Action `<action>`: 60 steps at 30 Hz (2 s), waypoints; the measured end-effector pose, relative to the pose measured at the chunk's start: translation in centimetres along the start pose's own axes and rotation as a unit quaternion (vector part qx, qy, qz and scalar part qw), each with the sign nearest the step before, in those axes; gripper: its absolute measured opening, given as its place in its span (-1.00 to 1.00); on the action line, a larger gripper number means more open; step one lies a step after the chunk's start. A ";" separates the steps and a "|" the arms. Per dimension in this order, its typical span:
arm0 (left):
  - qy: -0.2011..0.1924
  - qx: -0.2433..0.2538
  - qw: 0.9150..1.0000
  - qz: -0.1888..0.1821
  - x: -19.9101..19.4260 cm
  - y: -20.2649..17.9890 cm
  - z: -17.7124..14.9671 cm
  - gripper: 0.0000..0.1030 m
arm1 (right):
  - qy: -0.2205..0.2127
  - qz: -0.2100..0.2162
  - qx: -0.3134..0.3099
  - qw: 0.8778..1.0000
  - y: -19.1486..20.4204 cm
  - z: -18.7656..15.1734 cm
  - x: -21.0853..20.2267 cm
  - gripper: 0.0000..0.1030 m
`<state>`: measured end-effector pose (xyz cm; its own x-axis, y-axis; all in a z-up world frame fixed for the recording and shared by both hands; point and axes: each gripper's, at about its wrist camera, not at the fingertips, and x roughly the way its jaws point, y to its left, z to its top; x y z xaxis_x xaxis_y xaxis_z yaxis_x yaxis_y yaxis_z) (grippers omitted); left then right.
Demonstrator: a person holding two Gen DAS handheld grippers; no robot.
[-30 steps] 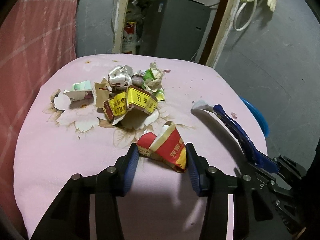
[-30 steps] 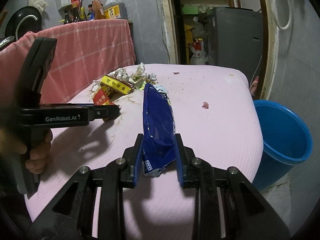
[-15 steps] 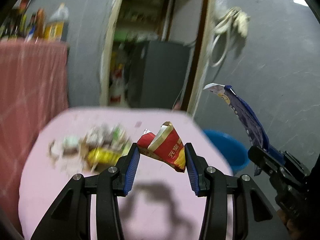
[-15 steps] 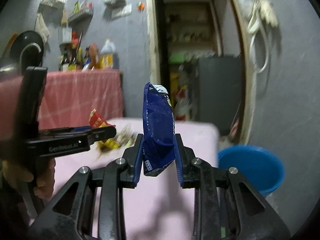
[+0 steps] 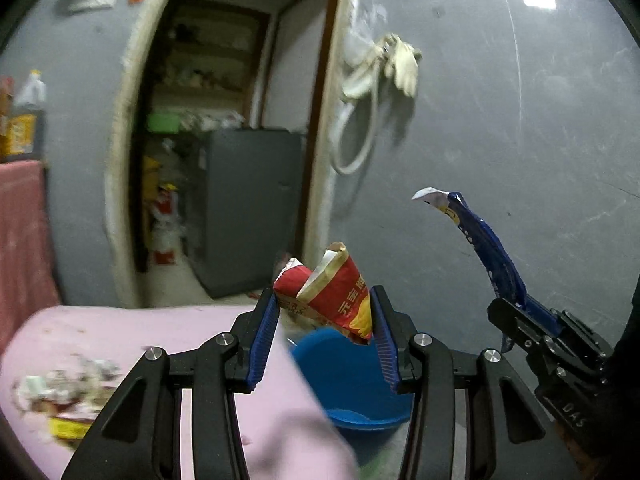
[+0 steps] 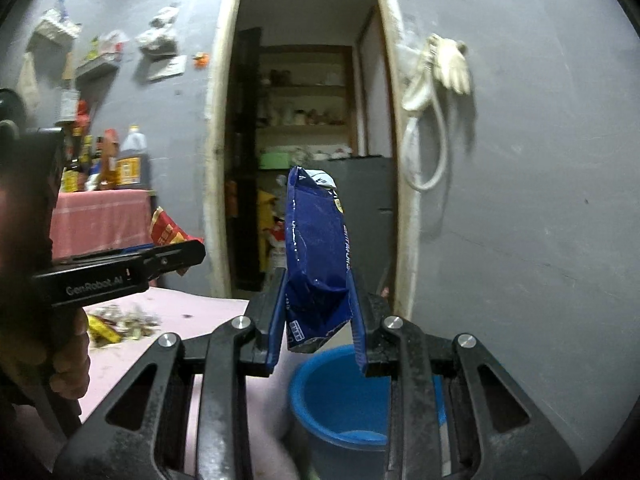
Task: Collect trash
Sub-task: 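Carry both wrappers to the blue bucket and open both tools to drop them, then move both tools back over the trash pile on the table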
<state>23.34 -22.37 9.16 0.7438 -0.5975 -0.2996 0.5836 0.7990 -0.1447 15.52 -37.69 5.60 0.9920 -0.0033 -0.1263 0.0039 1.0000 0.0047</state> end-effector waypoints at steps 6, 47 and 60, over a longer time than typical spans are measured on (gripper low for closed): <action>0.098 -0.004 0.995 -0.034 7.9 -1.0 -0.2 -0.21 | 0.047 -0.021 0.045 0.998 -4.1 -2.9 2.6 -0.44; 0.017 -0.072 0.995 0.064 1.0 5.2 1.9 0.96 | -0.019 -0.037 0.070 0.997 -1.9 1.1 -0.5 1.00; -0.054 -0.059 0.985 0.156 -10.7 9.3 0.7 0.97 | -0.056 0.032 0.056 0.996 6.9 3.6 -1.7 1.00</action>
<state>21.04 -8.57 11.65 0.9148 -0.3204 -0.2457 0.2845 0.9433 -0.1711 14.36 -30.84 9.41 0.9985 0.0539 -0.0098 -0.0523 0.9914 0.1203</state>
